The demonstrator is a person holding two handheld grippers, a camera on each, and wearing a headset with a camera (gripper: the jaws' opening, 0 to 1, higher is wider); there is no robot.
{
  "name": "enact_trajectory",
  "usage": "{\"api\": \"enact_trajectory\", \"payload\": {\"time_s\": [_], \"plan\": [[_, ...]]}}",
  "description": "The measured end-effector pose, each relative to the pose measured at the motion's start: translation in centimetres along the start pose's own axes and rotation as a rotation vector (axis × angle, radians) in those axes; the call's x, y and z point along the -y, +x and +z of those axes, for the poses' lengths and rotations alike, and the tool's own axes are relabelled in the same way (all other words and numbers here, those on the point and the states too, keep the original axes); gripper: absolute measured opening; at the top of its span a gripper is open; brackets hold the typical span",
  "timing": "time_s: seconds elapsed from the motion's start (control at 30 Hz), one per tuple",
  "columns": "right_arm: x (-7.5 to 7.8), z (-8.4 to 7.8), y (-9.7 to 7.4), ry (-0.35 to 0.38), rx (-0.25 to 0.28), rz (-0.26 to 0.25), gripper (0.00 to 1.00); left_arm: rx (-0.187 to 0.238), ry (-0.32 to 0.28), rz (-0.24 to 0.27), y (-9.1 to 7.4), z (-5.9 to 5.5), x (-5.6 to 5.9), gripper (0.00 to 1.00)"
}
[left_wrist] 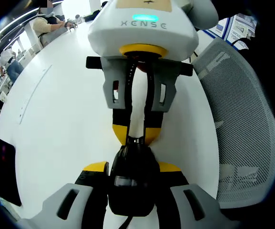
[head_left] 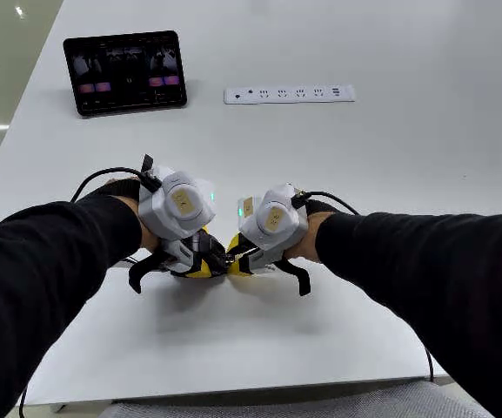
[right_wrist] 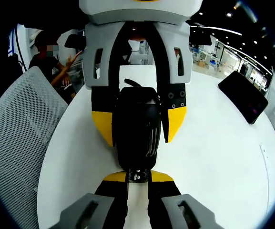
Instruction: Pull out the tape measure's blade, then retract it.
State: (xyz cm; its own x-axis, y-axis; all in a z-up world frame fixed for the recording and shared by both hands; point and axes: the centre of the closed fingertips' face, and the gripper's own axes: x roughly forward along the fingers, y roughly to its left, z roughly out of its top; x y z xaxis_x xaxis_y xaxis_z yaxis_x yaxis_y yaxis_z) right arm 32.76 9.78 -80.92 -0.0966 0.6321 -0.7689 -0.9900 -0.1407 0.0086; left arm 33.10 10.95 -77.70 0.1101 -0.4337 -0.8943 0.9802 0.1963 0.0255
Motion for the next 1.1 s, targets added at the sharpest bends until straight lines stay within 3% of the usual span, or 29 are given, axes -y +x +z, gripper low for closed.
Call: {"api": "enact_trajectory", "payload": {"time_s": [0.5, 1.1], "plan": [[-0.3, -0.4, -0.7, 0.023, 0.002, 0.026, 0.10, -0.006, -0.001, 0.006, -0.1, 0.0, 0.0, 0.32], [-0.1, -1.4, -1.4, 0.023, -0.021, 0.017, 0.11, -0.012, -0.009, 0.005, 0.0, -0.1, -0.2, 0.32]]}}
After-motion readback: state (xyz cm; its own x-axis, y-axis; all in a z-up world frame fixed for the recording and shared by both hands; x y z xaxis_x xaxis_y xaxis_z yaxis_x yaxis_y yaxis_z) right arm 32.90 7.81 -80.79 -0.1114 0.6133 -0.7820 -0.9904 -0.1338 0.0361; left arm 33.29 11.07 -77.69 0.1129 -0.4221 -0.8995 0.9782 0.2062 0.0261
